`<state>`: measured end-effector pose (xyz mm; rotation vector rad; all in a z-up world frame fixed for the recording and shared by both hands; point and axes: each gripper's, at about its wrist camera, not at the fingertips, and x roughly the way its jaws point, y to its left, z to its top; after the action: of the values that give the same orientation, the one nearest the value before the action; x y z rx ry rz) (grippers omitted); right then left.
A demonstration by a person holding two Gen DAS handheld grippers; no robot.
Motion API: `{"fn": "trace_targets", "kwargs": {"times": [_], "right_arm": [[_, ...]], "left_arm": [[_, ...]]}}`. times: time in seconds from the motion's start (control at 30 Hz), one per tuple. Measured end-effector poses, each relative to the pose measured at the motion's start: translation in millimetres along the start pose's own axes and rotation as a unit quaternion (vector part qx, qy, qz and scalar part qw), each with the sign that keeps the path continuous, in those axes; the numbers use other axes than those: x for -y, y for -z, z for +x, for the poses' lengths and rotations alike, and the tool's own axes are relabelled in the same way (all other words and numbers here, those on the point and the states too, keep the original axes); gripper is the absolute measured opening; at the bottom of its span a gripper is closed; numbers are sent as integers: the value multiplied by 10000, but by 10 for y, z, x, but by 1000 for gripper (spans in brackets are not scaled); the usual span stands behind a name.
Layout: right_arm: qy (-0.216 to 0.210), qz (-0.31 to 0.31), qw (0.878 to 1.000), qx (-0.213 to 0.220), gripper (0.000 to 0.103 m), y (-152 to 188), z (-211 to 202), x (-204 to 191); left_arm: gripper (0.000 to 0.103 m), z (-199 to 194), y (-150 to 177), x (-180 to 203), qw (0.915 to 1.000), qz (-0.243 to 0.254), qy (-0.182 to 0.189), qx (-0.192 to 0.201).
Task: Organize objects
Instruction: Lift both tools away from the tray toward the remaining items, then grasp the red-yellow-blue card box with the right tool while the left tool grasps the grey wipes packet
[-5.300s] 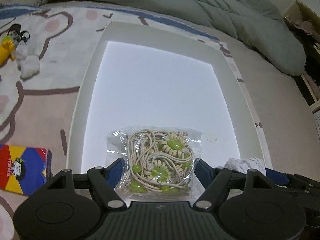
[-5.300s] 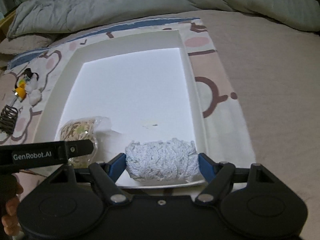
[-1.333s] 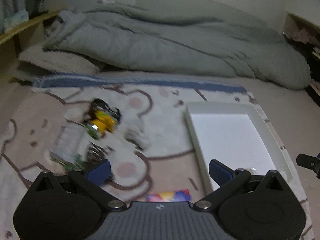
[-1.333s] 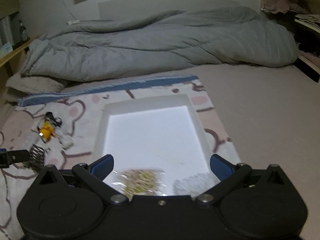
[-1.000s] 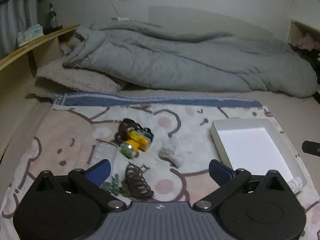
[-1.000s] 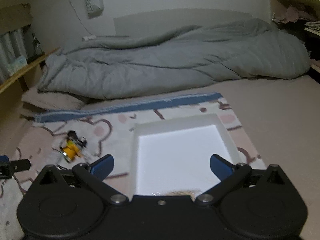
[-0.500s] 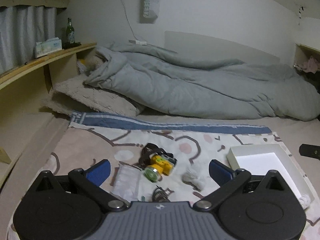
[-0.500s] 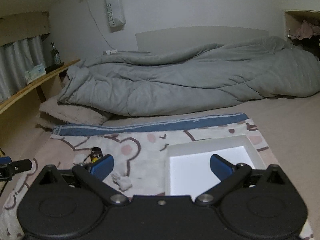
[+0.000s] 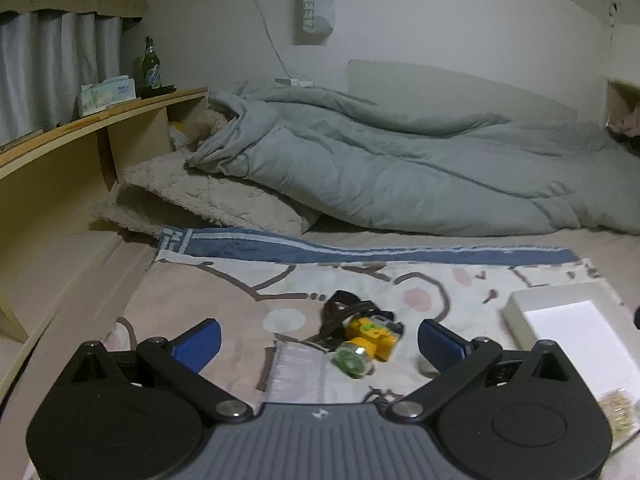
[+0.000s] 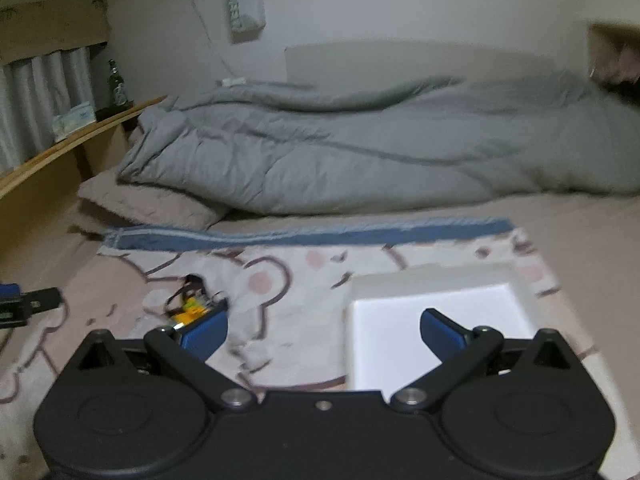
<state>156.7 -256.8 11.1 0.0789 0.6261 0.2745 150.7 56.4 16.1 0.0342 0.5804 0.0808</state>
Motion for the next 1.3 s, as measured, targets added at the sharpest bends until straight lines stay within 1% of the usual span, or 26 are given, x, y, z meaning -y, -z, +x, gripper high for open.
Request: {"fn": "trace_targets", "kwargs": {"times": [0.07, 0.13, 0.2, 0.3, 0.53, 0.67, 0.83, 1.0, 1.17, 1.3], "right_arm": [[-149, 93, 9995, -248, 103, 31, 96, -14], [-225, 116, 9987, -451, 103, 80, 184, -51], [-235, 78, 9973, -685, 103, 130, 280, -112], [-395, 104, 9938, -1034, 103, 232, 399, -170], [-637, 402, 9798, -1851, 103, 488, 696, -223], [-610, 378, 9733, -2181, 103, 643, 826, -259], [-632, 467, 9598, -2694, 103, 842, 997, -286], [-428, 216, 9559, -2897, 103, 956, 1093, -312], [-460, 203, 9465, -3189, 103, 1074, 1219, -299], [-420, -130, 9482, -3148, 103, 1110, 1253, -372]], "left_arm": [[103, 110, 25, -29, 9999, 102, -44, -40], [102, 232, 57, -54, 9997, 150, -43, -166], [102, 360, 81, -87, 9994, 134, -62, -316], [100, 555, 139, -163, 9986, 26, -85, -524], [100, 974, 278, -321, 9940, -309, -156, -1038], [100, 1190, 321, -377, 9911, -380, -219, -1256], [100, 1432, 393, -379, 9870, -408, -153, -1547], [100, 1675, 458, -333, 9827, -379, -133, -1807], [100, 1842, 523, -321, 9792, -364, -184, -1988], [100, 1916, 594, -303, 9771, -252, -215, -2103]]}}
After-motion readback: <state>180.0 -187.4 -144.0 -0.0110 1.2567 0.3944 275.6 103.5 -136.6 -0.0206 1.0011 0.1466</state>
